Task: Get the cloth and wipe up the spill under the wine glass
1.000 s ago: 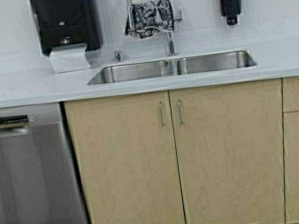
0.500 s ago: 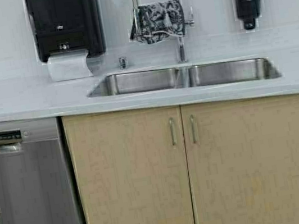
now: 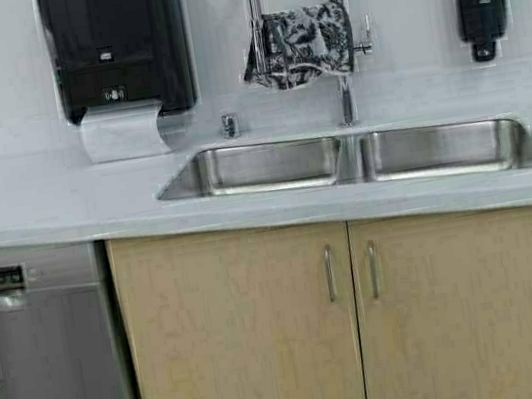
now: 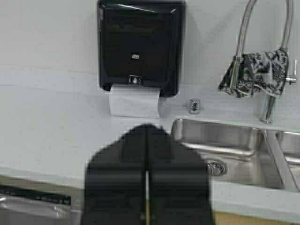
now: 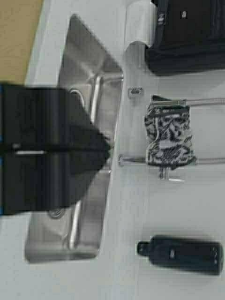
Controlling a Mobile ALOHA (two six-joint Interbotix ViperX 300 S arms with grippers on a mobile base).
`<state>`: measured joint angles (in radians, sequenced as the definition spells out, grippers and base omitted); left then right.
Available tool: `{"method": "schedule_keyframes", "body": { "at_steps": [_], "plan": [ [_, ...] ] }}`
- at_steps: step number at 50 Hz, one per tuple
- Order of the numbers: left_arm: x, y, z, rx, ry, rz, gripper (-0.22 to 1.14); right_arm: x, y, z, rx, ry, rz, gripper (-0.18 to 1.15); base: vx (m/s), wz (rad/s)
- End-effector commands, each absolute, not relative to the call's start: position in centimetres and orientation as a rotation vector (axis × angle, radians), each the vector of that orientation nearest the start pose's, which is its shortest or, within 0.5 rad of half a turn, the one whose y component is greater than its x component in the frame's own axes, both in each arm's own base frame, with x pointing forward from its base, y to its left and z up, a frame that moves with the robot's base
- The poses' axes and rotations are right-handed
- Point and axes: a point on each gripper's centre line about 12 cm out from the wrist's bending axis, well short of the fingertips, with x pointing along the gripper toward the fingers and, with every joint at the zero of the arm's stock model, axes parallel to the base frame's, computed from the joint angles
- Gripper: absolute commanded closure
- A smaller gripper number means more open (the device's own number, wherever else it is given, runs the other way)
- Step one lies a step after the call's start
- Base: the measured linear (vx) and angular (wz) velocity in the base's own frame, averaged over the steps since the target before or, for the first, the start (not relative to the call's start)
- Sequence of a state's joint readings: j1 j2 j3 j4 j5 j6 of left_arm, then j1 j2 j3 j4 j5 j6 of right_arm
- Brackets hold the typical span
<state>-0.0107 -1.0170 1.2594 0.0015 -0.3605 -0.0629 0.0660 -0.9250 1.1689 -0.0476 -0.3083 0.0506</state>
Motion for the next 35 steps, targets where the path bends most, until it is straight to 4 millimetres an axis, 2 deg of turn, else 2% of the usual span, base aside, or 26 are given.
{"method": "schedule_keyframes", "body": {
  "at_steps": [1,11,23,29,35],
  "plan": [
    [18.6,-0.2,28.2,-0.062,-0.130,-0.014,0.89,20.6,1.6,29.9,0.009,-0.090,0.086,0.92,0.36,0.01],
    [18.6,-0.2,28.1,-0.064,-0.130,-0.014,0.89,20.6,2.6,30.1,-0.002,-0.095,0.131,0.92,0.35,0.02],
    [17.5,-0.2,27.9,-0.068,-0.144,-0.015,0.89,21.2,4.7,32.4,-0.049,-0.105,0.229,0.92,0.35,-0.01],
    [16.6,-0.2,28.1,-0.062,-0.150,-0.015,0.89,22.3,6.7,33.1,-0.051,-0.086,0.303,0.92,0.33,-0.08],
    [15.7,-0.2,28.1,-0.060,-0.168,-0.015,0.89,24.6,8.5,32.3,-0.064,-0.019,0.346,0.92,0.31,-0.07]
  ]
}}
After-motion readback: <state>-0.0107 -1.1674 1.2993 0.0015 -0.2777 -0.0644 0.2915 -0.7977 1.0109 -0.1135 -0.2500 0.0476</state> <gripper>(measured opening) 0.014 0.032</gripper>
